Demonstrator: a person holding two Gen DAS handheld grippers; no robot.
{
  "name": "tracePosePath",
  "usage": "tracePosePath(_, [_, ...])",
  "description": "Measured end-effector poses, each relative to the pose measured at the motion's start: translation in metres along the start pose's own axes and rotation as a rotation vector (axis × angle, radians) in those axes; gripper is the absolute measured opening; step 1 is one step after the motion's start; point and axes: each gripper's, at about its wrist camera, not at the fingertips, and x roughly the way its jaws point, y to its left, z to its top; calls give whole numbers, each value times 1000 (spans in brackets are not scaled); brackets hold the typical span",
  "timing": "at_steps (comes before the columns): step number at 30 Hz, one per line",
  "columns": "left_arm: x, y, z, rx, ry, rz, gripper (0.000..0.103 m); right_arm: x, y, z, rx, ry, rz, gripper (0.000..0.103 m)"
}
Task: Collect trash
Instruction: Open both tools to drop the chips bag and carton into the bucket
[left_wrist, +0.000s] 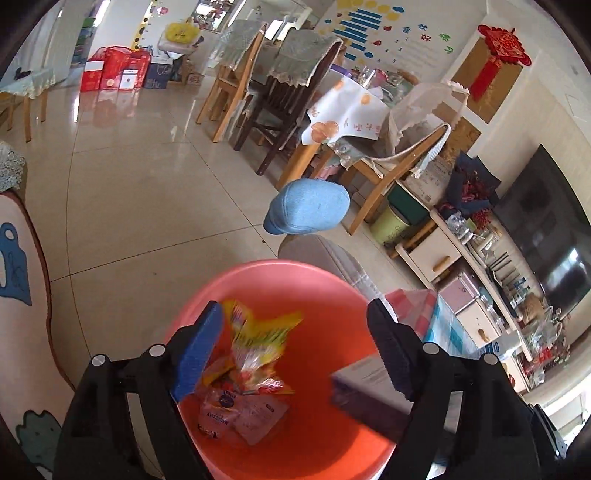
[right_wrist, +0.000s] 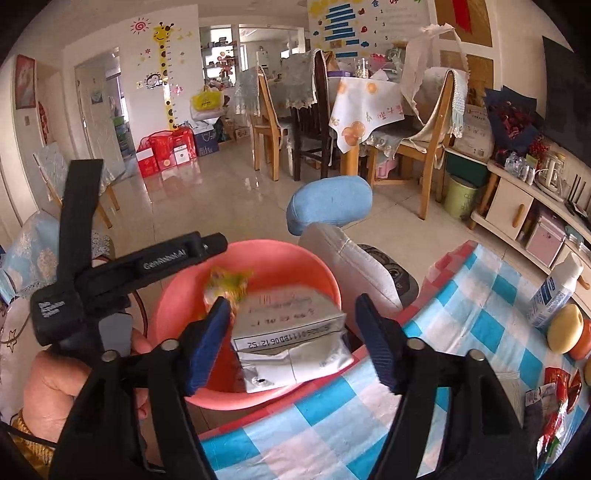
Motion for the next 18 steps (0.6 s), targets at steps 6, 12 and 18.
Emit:
tracePosePath(6, [-11, -6, 1, 18, -85, 13, 89, -18, -13, -19, 75, -45, -34, 92])
tracePosePath(12, [-24, -21, -1, 46, -147, 35, 90, -43, -38, -26, 162, -75, -162, 93])
tracePosePath(18, [-40, -23, 5, 22, -206, 98, 92, -77, -41, -17, 260, -127, -195, 93])
